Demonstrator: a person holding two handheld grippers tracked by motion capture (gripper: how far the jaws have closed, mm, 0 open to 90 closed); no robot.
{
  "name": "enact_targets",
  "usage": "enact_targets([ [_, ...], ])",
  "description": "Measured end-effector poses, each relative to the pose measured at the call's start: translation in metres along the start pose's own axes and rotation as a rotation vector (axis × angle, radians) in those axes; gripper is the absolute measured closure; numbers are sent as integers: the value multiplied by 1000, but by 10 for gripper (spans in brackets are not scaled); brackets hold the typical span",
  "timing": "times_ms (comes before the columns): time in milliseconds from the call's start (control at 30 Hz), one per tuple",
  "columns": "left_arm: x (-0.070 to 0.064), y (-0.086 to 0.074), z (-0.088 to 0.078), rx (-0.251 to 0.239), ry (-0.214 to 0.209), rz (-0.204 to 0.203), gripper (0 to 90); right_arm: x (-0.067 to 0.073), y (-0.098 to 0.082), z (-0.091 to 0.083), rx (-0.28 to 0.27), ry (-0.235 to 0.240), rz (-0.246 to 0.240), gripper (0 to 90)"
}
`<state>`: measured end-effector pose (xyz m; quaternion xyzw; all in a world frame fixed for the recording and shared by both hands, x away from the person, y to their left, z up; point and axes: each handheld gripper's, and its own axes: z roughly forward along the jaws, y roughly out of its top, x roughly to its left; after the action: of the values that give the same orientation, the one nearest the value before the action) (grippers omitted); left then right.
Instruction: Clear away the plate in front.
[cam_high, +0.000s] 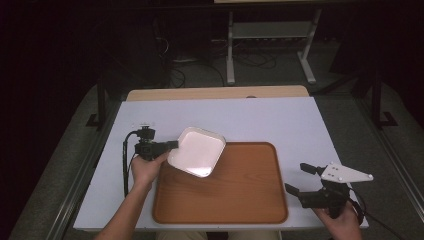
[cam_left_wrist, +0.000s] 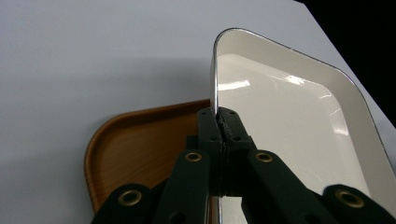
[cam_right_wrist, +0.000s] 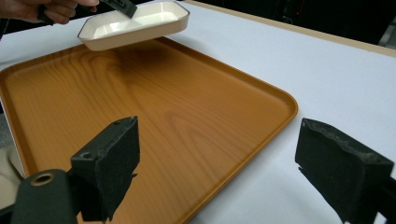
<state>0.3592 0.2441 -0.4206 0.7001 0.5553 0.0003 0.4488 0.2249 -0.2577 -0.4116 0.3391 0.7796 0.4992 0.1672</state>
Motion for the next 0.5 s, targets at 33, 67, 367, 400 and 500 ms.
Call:
enact_targets([
  [33, -1, -3, 0, 4, 2, 1, 891, 0, 0, 0, 0, 0, 0, 131],
  [67, -2, -4, 1, 7, 4, 5, 891, 0, 0, 0, -1, 0, 1, 132],
  [367, -7, -19, 2, 17, 22, 5, 891, 1, 0, 1, 4, 2, -2, 131],
  [400, -7, -21, 3, 19, 25, 2, 891, 1, 0, 2, 4, 3, -3, 131],
  [500, -10, -27, 6, 35, 39, 5, 891, 2, 1, 2, 6, 3, -3, 131],
])
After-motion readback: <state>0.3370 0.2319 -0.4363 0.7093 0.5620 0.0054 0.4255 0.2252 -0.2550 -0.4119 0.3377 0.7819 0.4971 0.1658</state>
